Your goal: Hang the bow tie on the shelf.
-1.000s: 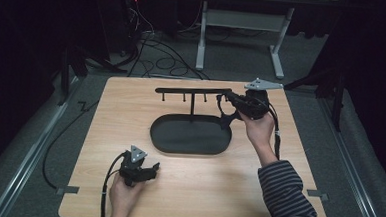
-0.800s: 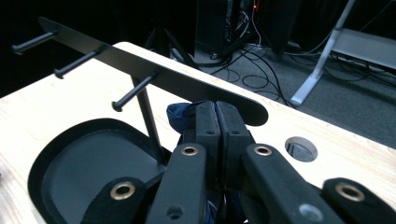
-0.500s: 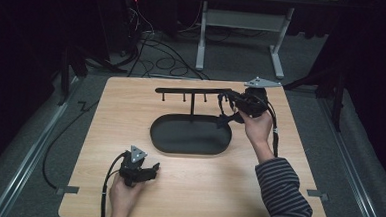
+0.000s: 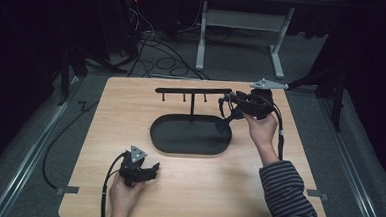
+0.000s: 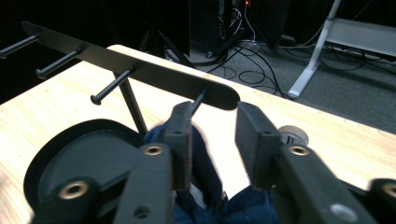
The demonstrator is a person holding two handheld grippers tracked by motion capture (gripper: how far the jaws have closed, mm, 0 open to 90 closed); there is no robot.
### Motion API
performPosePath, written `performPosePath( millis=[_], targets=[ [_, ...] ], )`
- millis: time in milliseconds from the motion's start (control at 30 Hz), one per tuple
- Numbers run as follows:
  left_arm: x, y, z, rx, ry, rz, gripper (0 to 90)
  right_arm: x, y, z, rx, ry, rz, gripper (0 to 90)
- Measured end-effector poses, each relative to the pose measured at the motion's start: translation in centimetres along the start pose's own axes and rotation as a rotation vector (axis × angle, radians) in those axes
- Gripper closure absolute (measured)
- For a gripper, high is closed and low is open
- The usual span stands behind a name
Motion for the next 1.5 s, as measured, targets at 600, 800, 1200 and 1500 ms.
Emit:
performPosePath(
  millis=[600, 800, 1200, 1500],
  targets=[
    [0.0, 0.0, 0.0, 0.000, 0.001, 0.000, 25.6, -1.2, 3.3, 0.8, 0.006, -0.019, 0.046, 46.0],
    [0.0, 0.0, 0.0, -0.001, 0.001, 0.000, 25.6, -1.7, 4.0, 0.9, -0.029, -0.010, 0.054, 42.7],
    [0.0, 0.0, 0.0, -0.001, 0.000, 0.000, 25.6, -3.1, 6.2, 1.5, -0.058, -0.031, 0.042, 41.2],
    [0.0, 0.0, 0.0, -0.002, -0.001, 0.000, 25.6, -3.9, 7.7, 1.6, -0.048, -0.054, 0.039, 42.6]
  ],
)
Point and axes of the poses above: each handheld gripper's, and its own axes: y roughly backward along the jaws, x roughly out of its top, z roughly to its right, the point moved 4 cm from there along -y, roughly forward along the jaws, and after that the axes turned 13 degrees about y, right-handed, at the moved point
